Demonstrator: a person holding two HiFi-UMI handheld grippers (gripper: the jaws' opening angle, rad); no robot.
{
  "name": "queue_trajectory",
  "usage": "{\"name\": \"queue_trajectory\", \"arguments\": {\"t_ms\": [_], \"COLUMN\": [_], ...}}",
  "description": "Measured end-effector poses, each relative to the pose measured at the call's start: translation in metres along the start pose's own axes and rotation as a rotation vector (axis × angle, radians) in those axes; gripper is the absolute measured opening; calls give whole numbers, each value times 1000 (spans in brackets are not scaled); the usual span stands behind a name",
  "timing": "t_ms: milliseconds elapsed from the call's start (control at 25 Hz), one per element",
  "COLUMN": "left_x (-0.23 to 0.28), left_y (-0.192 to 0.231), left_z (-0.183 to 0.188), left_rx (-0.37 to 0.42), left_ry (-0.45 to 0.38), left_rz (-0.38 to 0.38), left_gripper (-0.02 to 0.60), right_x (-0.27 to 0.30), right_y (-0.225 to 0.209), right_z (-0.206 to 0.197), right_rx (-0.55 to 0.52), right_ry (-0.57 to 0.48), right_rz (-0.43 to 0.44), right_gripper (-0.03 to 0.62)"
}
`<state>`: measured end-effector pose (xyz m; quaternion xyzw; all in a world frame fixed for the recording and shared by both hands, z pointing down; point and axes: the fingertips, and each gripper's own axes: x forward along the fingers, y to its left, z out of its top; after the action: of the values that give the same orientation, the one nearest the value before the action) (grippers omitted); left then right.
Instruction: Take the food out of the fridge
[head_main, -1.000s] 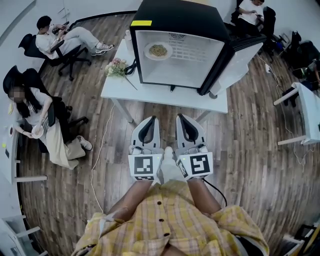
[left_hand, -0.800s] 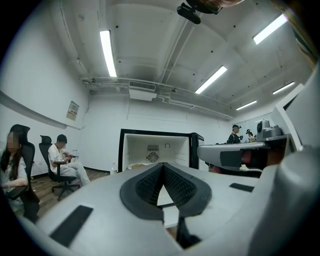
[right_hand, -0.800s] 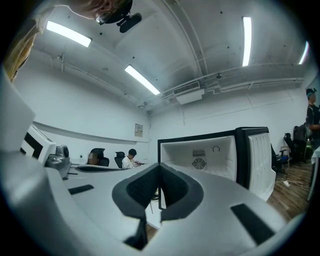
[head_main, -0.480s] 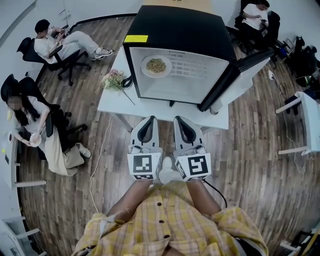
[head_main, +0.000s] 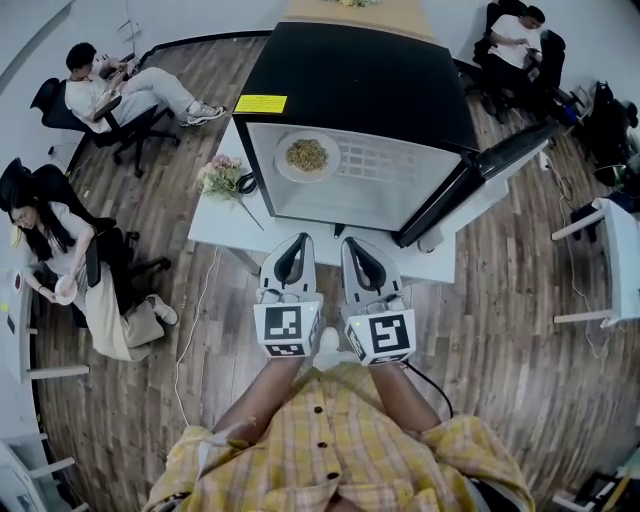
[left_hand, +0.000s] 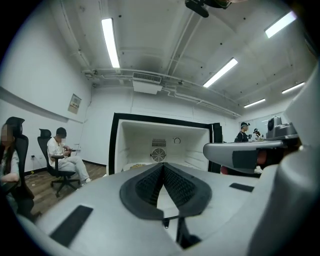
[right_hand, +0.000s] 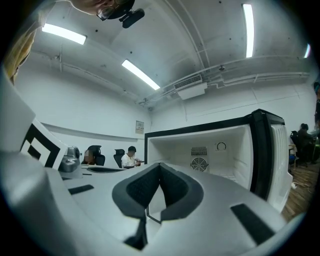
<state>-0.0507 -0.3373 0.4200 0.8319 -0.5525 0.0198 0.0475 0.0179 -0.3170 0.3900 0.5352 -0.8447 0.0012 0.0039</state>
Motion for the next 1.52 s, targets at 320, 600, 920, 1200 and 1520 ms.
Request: {"name": "queue_trajectory", "arguments": {"t_ms": [320,600,920,1200,1520], "left_x": [39,69,90,109,133], "left_y": [13,41,69,82,93], "left_z": [-14,-46,-41,-61,-76], "left_rx": [-149,-553,-972,-1332,-1431], "left_ry": [5,65,-64,-93,-81], "left_rz": [-51,-39,-40,-48,-2], "left_gripper": [61,103,103,101,101], "right_x": [19,25,30,34,39], "right_y": [-13,-28,-43,-49,-61], "right_z": [-8,-14,-22,-25,-23], "right_rx": [-1,11,20,19,25], "right_ry": [16,27,49,58,61], "right_rz": [16,13,-3,-1,-20], "right_gripper": [8,8,8,8,8]}}
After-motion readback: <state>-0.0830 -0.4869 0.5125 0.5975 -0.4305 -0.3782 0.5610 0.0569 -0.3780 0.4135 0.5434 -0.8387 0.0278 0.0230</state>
